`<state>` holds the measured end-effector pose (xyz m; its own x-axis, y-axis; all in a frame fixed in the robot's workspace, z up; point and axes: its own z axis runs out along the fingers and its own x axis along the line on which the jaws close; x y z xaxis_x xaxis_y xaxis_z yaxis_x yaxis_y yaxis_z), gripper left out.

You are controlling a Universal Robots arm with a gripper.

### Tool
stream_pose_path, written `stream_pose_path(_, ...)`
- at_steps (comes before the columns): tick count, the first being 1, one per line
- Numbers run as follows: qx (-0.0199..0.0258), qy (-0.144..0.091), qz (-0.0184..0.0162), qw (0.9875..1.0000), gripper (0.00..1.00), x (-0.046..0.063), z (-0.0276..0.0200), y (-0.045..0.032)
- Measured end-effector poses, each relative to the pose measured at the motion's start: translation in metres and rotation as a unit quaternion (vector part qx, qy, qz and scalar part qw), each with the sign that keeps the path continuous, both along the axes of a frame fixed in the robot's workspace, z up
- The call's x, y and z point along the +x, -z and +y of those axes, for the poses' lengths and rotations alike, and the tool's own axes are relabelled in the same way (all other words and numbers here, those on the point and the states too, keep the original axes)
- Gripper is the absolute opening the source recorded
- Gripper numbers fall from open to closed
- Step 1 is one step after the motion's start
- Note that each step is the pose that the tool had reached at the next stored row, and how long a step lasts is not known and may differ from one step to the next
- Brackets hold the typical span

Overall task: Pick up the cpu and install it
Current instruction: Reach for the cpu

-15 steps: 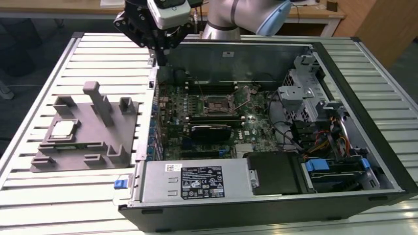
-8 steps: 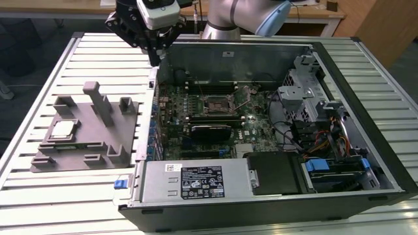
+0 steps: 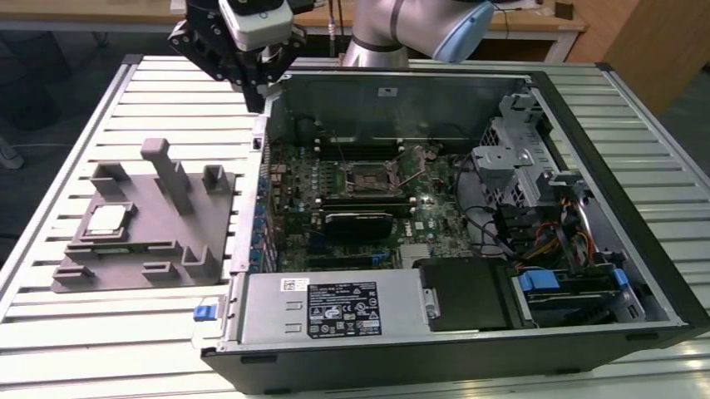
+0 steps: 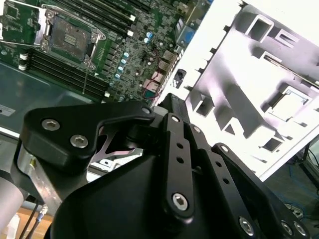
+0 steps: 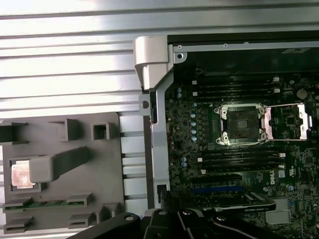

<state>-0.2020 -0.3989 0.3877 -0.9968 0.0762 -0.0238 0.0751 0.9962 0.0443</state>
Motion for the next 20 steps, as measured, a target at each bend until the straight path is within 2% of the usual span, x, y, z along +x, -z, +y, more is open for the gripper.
stream_pose_path(20,0.0000,0.000,0.0000,1.0000,0.11,-0.020,0.0000,0.0014)
